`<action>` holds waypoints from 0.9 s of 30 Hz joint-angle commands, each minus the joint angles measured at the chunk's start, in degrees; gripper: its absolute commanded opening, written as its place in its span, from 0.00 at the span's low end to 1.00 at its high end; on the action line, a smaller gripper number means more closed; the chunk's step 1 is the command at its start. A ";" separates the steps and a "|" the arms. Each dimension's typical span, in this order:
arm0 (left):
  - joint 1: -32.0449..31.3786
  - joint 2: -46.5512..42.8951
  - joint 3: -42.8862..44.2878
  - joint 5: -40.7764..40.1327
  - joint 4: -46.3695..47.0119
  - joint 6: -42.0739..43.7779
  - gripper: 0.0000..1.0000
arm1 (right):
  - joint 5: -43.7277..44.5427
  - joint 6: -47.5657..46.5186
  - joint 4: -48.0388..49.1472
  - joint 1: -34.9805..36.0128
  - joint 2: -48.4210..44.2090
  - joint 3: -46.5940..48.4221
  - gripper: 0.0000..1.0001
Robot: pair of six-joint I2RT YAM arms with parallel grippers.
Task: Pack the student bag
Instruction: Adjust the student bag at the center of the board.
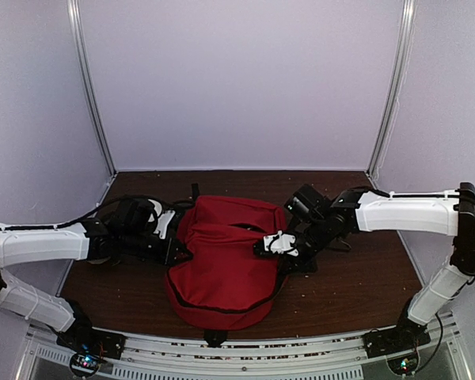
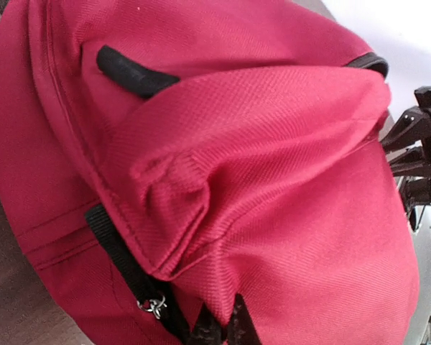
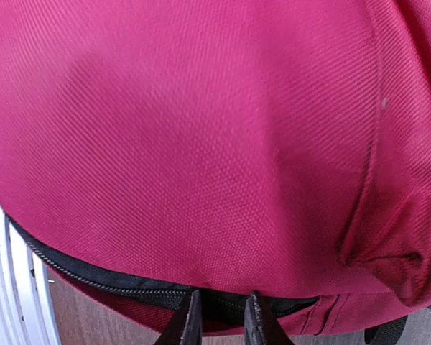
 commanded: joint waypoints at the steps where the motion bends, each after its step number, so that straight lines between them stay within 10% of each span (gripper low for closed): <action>1: -3.75 -4.29 -1.45 -1.98 8.24 -1.38 0.00 | -3.12 1.17 -3.32 -2.48 -3.08 4.53 0.22; 13: -17.62 2.47 6.51 -1.37 7.54 5.84 0.00 | -9.39 10.20 -4.15 -12.19 -1.14 16.36 0.32; 19: -17.16 -5.20 0.61 -9.28 2.51 3.06 0.37 | -9.95 9.99 -1.85 -7.76 -1.57 17.32 0.37; 27: -4.41 -14.33 -8.45 -9.31 7.73 -9.99 0.54 | -9.22 11.42 -2.38 -1.22 7.78 27.71 0.42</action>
